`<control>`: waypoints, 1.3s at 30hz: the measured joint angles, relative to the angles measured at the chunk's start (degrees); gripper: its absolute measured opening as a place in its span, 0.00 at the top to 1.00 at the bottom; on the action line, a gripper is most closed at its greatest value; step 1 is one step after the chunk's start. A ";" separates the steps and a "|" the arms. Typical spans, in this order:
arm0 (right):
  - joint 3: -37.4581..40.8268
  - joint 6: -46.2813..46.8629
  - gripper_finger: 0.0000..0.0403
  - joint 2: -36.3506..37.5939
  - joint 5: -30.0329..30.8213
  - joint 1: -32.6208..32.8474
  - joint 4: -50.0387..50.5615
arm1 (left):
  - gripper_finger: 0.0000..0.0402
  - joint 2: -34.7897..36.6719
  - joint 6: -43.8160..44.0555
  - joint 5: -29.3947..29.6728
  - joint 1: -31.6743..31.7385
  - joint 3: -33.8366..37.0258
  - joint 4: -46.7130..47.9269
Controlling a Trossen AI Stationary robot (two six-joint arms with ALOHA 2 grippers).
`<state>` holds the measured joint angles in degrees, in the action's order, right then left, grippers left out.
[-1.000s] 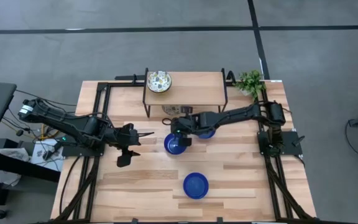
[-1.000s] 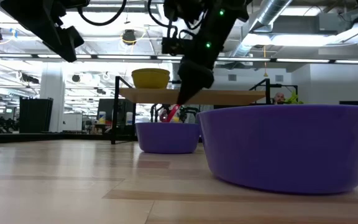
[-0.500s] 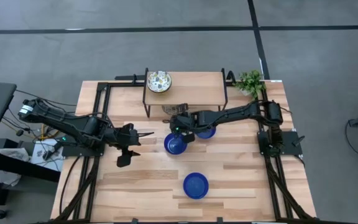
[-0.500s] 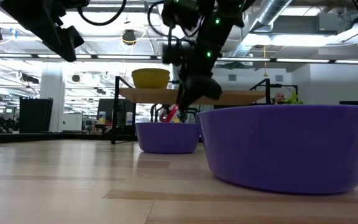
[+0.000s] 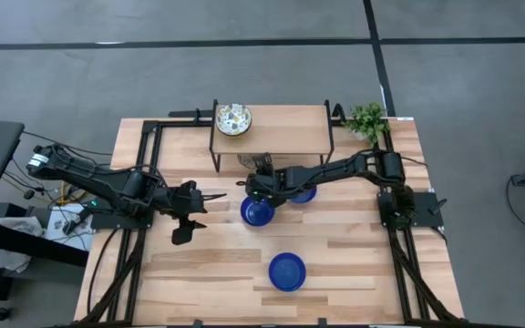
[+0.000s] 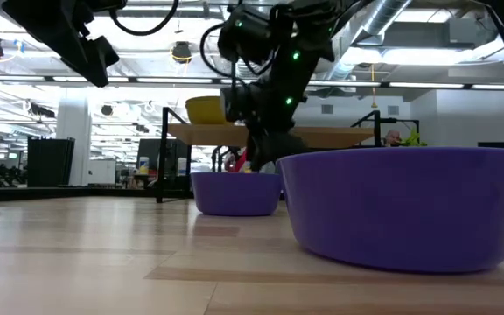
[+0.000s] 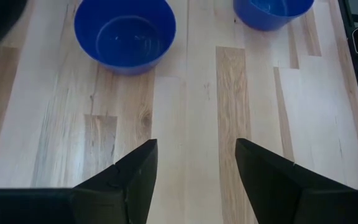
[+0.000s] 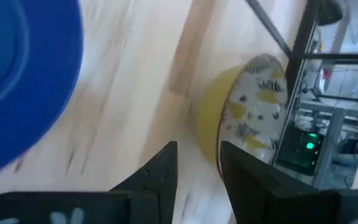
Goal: Pick & Place Mini bowls
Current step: Put the top blue bowl on the shelf
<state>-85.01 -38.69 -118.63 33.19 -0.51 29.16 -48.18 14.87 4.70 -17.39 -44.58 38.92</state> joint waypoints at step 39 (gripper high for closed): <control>0.00 8.76 0.72 -0.78 0.48 -0.87 -3.92 | 0.47 0.02 -1.53 -0.02 0.00 0.00 -0.44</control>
<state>-85.01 -29.93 -119.42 33.67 -1.39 25.24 -48.16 13.34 4.68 -17.39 -44.58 38.48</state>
